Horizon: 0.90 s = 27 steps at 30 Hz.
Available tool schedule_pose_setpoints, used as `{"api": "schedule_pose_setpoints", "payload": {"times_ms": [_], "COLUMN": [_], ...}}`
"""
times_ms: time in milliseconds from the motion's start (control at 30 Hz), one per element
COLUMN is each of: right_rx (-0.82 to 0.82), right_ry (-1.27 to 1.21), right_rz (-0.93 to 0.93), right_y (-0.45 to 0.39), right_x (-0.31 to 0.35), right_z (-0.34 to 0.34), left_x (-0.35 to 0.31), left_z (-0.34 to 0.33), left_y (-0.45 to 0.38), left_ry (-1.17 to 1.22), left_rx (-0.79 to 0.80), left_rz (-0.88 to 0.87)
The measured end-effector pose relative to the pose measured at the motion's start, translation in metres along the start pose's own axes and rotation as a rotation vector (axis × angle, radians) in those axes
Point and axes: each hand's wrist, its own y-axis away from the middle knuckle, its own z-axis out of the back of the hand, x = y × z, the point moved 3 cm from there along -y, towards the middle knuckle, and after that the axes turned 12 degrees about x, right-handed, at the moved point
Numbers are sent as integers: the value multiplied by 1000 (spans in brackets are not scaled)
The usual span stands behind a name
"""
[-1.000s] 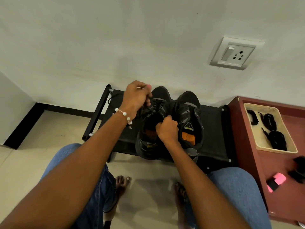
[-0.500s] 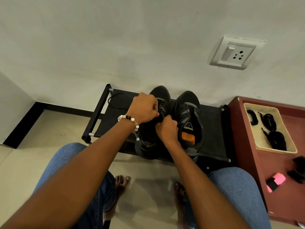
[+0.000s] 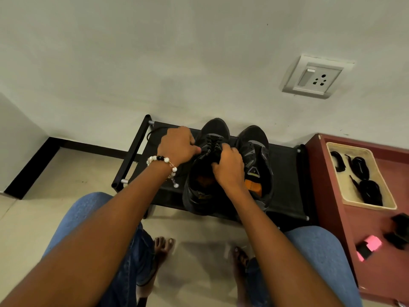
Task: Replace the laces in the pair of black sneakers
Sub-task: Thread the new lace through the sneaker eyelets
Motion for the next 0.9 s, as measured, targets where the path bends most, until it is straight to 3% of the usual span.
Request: {"api": "schedule_pose_setpoints", "payload": {"times_ms": [100,167,267,433,533,667,733,833,900], "right_rx": [-90,-99,-143,-253,-274,-210,-173,-63,15], "right_ry": [130,214,292,249,4,-653,-745,-610,-209], "right_rz": [168,235,286,344,232,-202,-261,-86,93], "right_y": [-2,0,1,-1,2,-8,-9,-9,-9], "right_x": [7,10,13,14,10,-18,-19,-5,6], "right_z": [5,3,-2,-2,6,11,13,20,21], "left_x": [1,6,15,22,23,20,20,20,21], "left_z": [-25,-41,-56,-66,-67,-67,-68,-70,-71], "left_y": [11,13,11,7,6,7,8,5,4], "left_ry": [-36,-129,-69,-23,-24,-29,-12,28,49], "left_rx": [156,111,3,-53,-45,-23,-23,-14,-12], "left_rz": [5,10,32,37,40,61,71,85,88]}}
